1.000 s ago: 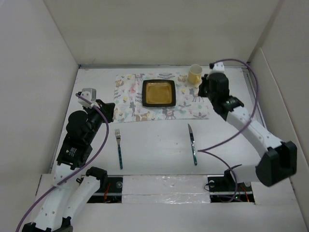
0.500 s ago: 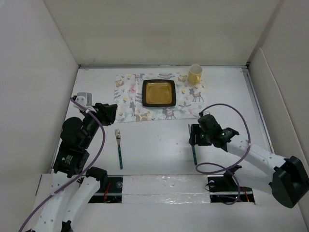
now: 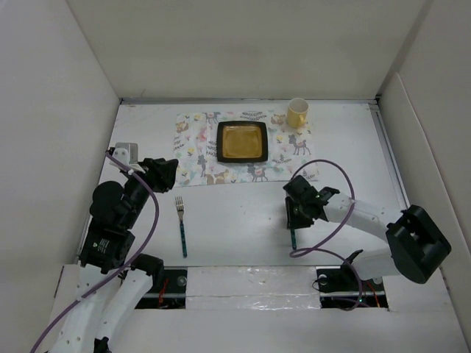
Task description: Set the dinner table for one person
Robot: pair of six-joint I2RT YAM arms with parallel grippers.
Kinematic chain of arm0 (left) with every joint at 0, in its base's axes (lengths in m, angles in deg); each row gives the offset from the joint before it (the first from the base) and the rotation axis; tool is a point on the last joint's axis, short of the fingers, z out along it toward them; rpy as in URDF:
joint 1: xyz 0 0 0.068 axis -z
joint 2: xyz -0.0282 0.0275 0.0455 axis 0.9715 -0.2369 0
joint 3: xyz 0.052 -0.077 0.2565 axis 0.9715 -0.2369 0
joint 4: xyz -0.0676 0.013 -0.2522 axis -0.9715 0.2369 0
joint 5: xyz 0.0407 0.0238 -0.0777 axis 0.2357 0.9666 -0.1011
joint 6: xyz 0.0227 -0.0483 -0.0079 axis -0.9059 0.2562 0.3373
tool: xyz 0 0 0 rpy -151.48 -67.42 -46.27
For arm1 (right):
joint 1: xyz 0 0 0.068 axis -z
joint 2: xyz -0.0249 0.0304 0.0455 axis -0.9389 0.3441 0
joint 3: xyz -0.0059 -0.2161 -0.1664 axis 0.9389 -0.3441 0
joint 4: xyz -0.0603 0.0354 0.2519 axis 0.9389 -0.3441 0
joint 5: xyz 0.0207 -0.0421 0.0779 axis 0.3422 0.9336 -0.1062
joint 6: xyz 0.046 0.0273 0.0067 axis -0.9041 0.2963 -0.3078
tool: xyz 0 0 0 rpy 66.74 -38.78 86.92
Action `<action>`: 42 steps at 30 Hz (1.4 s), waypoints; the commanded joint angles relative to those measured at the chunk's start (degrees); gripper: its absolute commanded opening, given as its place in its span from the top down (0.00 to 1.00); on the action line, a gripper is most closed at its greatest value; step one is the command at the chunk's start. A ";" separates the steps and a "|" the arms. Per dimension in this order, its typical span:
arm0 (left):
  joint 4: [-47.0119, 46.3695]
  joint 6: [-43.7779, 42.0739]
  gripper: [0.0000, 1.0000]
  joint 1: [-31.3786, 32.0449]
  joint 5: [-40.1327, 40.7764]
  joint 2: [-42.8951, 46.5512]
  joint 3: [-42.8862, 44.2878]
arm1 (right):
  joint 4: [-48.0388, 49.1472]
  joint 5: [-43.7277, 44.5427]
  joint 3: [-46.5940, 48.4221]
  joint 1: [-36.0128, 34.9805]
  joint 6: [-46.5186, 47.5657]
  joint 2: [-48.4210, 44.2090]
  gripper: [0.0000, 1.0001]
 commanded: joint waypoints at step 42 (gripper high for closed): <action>-2.21 -0.17 0.52 0.76 2.30 0.39 0.61 | 3.43 1.66 58.61 19.00 18.20 42.26 1.00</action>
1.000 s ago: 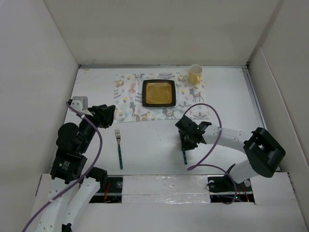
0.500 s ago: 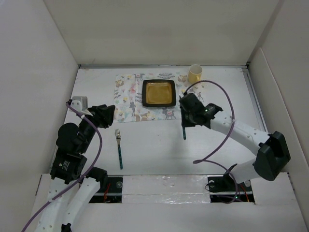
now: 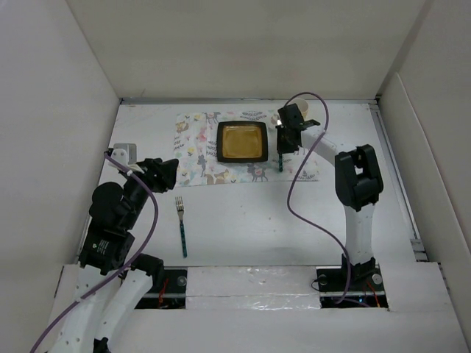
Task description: Set the dinner table for one person
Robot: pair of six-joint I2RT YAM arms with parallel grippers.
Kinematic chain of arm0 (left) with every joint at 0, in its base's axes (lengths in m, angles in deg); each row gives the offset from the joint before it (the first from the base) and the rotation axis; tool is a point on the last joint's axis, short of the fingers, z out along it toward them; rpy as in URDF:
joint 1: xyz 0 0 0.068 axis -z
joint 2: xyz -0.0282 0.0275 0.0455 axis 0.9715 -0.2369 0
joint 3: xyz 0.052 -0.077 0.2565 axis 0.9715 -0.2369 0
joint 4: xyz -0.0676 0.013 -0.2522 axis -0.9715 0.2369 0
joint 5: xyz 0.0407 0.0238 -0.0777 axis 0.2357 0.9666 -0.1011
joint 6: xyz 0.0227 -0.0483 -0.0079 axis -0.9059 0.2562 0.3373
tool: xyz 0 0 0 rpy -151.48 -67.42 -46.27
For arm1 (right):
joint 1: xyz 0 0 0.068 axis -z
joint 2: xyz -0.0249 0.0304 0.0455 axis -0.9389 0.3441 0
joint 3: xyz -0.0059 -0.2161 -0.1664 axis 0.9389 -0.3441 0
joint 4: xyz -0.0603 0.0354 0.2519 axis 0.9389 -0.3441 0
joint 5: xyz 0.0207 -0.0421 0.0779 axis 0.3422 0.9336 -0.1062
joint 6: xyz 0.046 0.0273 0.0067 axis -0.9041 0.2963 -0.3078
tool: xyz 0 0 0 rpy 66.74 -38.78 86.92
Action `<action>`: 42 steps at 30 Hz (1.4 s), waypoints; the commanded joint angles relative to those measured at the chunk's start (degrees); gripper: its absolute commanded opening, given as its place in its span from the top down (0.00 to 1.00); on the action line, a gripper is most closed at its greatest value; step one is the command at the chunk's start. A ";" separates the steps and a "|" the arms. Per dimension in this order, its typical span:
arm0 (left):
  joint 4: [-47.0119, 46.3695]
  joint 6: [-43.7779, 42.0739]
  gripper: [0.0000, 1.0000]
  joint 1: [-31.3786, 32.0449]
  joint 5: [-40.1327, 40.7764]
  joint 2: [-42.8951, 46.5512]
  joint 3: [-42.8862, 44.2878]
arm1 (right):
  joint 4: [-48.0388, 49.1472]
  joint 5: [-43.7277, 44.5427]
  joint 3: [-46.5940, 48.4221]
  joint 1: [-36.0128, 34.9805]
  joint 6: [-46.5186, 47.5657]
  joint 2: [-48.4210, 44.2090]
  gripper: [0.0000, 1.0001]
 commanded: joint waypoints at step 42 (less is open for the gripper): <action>35.55 13.01 0.65 1.20 4.38 -33.65 11.87 | 28.16 -4.98 -49.65 -14.07 -3.62 -56.69 0.83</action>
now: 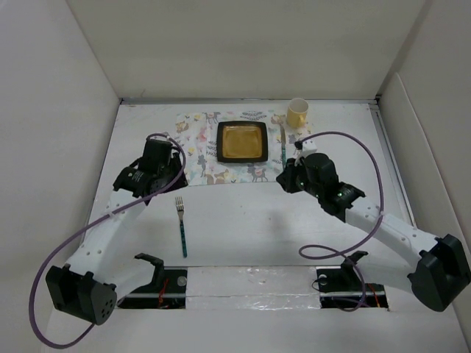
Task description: Set the dinner table for one person
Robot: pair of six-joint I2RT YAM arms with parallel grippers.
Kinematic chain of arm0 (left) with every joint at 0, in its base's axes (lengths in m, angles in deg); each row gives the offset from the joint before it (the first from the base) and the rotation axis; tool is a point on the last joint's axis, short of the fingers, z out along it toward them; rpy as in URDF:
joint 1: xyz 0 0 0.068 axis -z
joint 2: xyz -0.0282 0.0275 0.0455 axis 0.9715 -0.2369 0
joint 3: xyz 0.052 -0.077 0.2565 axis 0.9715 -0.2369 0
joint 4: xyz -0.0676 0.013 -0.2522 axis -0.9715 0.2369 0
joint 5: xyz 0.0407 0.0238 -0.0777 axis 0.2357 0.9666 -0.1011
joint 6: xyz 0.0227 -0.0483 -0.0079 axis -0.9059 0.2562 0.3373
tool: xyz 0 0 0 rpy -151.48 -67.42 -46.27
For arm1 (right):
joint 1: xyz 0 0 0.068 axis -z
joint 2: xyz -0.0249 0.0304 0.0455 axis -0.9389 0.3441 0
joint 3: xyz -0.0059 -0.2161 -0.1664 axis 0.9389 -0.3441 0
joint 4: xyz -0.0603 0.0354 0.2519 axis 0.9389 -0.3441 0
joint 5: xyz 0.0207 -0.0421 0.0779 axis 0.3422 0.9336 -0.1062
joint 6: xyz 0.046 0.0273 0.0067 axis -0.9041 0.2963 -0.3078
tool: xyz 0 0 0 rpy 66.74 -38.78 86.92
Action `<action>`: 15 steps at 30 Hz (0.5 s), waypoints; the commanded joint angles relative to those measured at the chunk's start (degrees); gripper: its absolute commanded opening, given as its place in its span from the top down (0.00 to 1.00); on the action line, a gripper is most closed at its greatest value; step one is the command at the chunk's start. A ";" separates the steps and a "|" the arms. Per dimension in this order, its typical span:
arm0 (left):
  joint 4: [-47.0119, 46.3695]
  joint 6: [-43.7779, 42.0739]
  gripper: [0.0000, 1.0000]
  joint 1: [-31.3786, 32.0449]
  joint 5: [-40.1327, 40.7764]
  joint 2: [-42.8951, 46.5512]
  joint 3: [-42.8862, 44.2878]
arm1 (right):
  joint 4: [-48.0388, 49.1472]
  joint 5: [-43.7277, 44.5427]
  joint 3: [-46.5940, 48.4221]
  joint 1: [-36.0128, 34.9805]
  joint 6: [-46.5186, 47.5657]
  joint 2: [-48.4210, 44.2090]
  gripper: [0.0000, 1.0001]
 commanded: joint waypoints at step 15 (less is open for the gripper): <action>6.32 7.37 0.44 0.13 -6.65 -17.00 -12.79 | 6.97 0.11 -6.15 -0.46 -1.27 -14.20 0.74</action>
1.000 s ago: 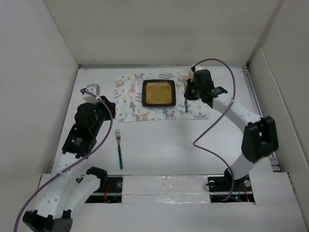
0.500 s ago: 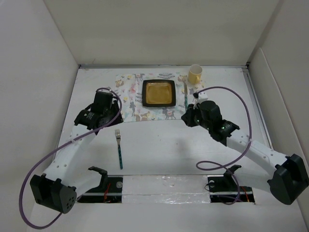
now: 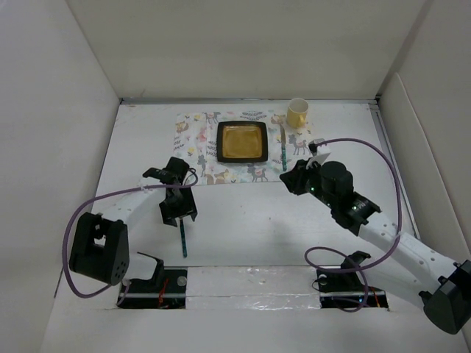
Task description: Set the dinner table for one person
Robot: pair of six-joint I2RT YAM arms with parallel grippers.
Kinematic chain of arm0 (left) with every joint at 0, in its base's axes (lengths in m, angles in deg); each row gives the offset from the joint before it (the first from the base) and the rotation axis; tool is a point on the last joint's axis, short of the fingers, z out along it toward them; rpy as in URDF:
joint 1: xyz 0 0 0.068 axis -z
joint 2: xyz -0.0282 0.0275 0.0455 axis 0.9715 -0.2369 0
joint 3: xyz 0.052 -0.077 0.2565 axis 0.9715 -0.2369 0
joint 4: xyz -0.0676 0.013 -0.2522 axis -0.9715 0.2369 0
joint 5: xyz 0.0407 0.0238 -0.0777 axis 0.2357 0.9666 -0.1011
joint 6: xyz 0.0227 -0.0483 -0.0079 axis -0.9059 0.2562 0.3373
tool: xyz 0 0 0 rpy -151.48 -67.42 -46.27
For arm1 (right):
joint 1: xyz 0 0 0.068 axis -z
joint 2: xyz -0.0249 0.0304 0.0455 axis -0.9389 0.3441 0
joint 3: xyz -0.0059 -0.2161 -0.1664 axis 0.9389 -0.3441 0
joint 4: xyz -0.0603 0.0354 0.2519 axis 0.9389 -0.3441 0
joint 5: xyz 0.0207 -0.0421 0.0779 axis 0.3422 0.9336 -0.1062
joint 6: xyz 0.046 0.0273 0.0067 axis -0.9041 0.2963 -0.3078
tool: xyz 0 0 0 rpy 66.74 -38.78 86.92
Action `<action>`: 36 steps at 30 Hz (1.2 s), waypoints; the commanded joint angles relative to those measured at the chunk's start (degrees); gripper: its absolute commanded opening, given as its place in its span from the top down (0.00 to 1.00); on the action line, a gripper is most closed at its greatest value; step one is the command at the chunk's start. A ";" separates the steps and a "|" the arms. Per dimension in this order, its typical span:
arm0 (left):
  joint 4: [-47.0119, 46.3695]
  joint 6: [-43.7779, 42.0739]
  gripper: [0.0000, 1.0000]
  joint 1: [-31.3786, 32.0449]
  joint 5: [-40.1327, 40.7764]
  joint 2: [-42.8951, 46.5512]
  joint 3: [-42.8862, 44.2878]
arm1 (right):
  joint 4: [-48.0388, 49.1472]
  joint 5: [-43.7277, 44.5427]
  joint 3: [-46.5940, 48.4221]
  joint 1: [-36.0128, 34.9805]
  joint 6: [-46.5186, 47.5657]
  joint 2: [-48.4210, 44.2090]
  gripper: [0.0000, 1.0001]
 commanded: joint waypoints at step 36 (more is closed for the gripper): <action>-4.70 4.99 1.00 0.11 5.23 -5.65 -0.71 | 3.30 -4.24 -0.73 4.83 -0.33 -1.68 0.73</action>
